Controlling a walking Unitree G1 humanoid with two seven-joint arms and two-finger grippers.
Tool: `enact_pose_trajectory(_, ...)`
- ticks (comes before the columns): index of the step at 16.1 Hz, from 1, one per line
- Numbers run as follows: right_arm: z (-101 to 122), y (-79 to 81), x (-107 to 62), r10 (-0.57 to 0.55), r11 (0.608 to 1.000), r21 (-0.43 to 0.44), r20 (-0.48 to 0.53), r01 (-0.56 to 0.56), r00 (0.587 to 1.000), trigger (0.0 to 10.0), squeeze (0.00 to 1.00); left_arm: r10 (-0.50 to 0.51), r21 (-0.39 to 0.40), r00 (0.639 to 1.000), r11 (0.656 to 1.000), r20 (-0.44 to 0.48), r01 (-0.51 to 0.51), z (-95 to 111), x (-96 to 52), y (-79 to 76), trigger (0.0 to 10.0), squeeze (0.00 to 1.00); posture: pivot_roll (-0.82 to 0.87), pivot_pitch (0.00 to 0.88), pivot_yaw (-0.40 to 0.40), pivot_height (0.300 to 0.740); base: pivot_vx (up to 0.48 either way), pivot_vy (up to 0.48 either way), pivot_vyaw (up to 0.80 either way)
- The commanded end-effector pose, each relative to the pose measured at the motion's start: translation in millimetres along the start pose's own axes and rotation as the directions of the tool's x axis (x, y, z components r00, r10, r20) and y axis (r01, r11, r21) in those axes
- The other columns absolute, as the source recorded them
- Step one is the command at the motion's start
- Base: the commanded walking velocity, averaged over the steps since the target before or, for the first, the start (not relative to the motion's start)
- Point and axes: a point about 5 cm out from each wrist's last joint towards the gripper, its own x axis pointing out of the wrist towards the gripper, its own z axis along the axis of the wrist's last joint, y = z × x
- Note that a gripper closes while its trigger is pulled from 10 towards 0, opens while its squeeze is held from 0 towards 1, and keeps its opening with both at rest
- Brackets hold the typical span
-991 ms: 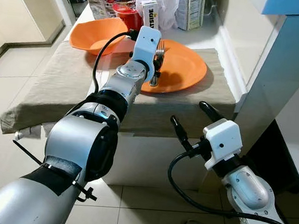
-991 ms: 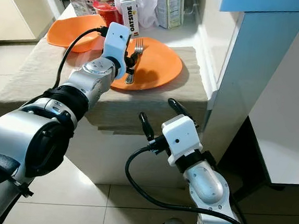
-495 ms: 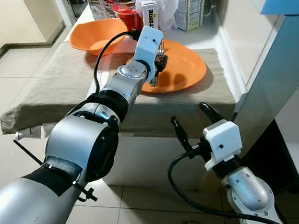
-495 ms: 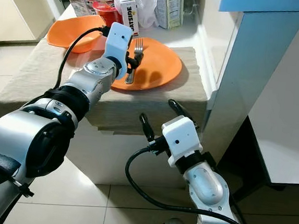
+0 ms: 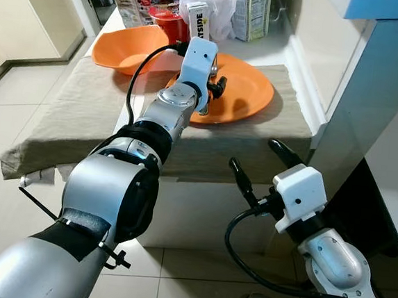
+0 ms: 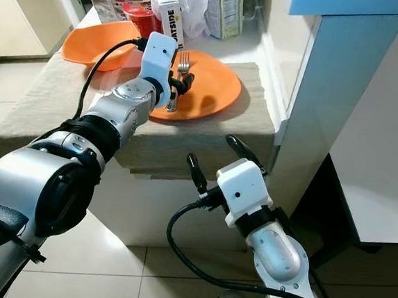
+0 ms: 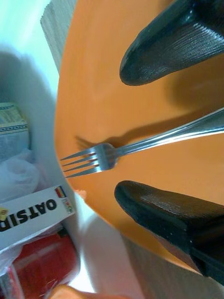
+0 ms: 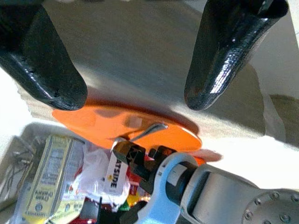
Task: Setting the table
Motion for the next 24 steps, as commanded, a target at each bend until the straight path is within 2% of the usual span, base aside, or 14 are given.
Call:
enact_pose_trajectory(1, 3, 1.3, -2.4, -0.004, 1.0, 0.001, -0.001, 0.004, 1.0, 10.0, 0.0, 0.021, -0.029, 0.999, 0.999, -0.047, -0.022, -13, -1.2, 5.7, 10.0, 0.0, -0.4, 0.09, 0.195, 0.735, 0.0, 0.0, 0.0)
enact_pose_trajectory(6, 3, 0.8, -6.0, -0.003, 1.0, -0.002, -0.014, 0.003, 1.0, 10.0, 0.0, 0.033, -0.079, 0.994, 0.996, -0.102, -0.041, -28, -2.7, 6.7, 10.0, 0.0, -0.4, 0.102, 0.191, 0.735, 0.0, 0.0, 0.0)
enact_pose_trajectory(11, 3, 0.0, -8.3, -0.007, 1.0, -0.005, -0.022, 0.007, 1.0, 10.0, 0.0, 0.015, -0.073, 0.992, 0.997, -0.129, -0.025, -32, -3.1, 4.9, 10.0, 0.0, -0.41, 0.104, 0.19, 0.735, 0.0, 0.0, 0.0)
enact_pose_trajectory(12, 3, -0.1, -8.2, -0.008, 1.0, -0.005, -0.022, 0.008, 1.0, 10.0, 0.0, 0.011, -0.065, 0.991, 0.998, -0.133, -0.02, -33, -3.2, 4.5, 5.6, 0.0, -0.41, 0.103, 0.19, 0.735, 0.0, 0.0, 0.0)
enact_pose_trajectory(13, 3, -0.4, -8.0, -0.009, 1.0, -0.004, -0.022, 0.009, 1.0, 10.0, 0.0, 0.002, -0.055, 0.99, 0.998, -0.143, -0.01, -35, -3.4, 3.6, 0.0, 0.0, -0.4, 0.104, 0.189, 0.735, 0.0, 0.0, 0.0)
enact_pose_trajectory(17, 3, 0.4, -5.1, -0.007, 1.0, 0.001, -0.019, 0.007, 1.0, 10.0, 0.0, -0.04, -0.032, 0.985, 0.999, -0.17, 0.035, -41, -4.4, 1.3, 0.0, 0.0, -0.39, 0.108, 0.188, 0.735, 0.0, 0.0, 0.0)
enact_pose_trajectory(21, 3, 0.4, -3.8, -0.006, 1.0, 0.002, -0.018, 0.006, 1.0, 10.0, 0.0, -0.043, -0.014, 0.986, 0.999, -0.161, 0.042, -41, -4.5, 2.8, 0.0, 0.0, -0.39, 0.109, 0.187, 0.735, 0.0, 0.0, 0.0)
enact_pose_trajectory(24, 3, 0.2, -3.4, -0.006, 1.0, 0.002, -0.018, 0.006, 1.0, 10.0, 0.0, -0.049, -0.049, 0.983, 0.998, -0.176, 0.041, -43, -5.0, 3.2, 0.0, 0.0, -0.38, 0.112, 0.186, 0.735, 0.0, 0.0, 0.0)
